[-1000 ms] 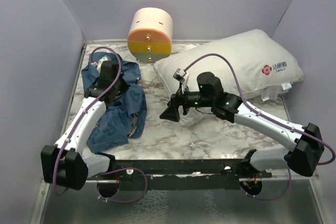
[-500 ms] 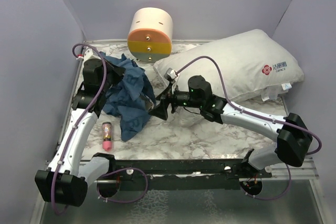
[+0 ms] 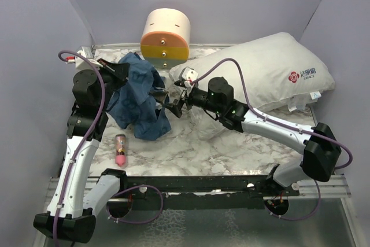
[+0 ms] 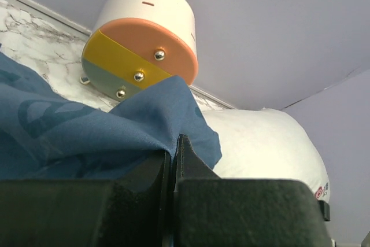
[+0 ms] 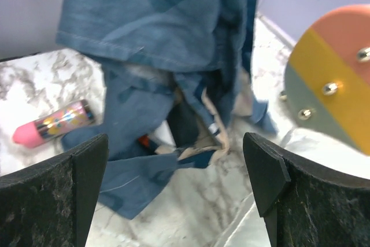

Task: Put the pillow into the pillowcase
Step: Adjust the pillowcase at the center of the board.

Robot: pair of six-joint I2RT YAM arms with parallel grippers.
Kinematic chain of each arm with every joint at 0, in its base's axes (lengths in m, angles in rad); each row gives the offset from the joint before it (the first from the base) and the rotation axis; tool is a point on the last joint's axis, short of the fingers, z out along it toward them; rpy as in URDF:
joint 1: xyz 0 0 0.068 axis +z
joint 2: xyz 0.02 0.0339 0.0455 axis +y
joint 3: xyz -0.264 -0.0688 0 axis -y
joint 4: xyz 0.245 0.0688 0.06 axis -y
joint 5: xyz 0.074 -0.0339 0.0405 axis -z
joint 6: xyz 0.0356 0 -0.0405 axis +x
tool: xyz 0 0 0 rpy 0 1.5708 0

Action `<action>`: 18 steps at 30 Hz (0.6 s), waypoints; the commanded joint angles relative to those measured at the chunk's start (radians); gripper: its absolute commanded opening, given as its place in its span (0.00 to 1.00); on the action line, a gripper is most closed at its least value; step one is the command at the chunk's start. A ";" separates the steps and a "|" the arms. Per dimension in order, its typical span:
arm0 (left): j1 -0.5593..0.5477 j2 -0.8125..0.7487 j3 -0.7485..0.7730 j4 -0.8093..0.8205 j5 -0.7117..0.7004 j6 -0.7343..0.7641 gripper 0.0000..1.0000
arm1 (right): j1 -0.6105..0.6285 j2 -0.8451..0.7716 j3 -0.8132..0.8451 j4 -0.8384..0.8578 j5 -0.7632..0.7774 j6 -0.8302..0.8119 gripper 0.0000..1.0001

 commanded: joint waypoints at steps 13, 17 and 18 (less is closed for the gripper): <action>0.005 -0.101 0.033 0.010 0.039 0.037 0.00 | -0.036 0.217 0.290 -0.017 0.095 -0.050 0.83; 0.006 -0.108 0.034 -0.001 0.041 0.037 0.00 | -0.036 0.233 0.305 -0.042 0.055 -0.050 0.76; 0.006 -0.109 0.034 -0.003 0.044 0.036 0.00 | -0.036 0.235 0.302 -0.043 0.046 -0.049 0.74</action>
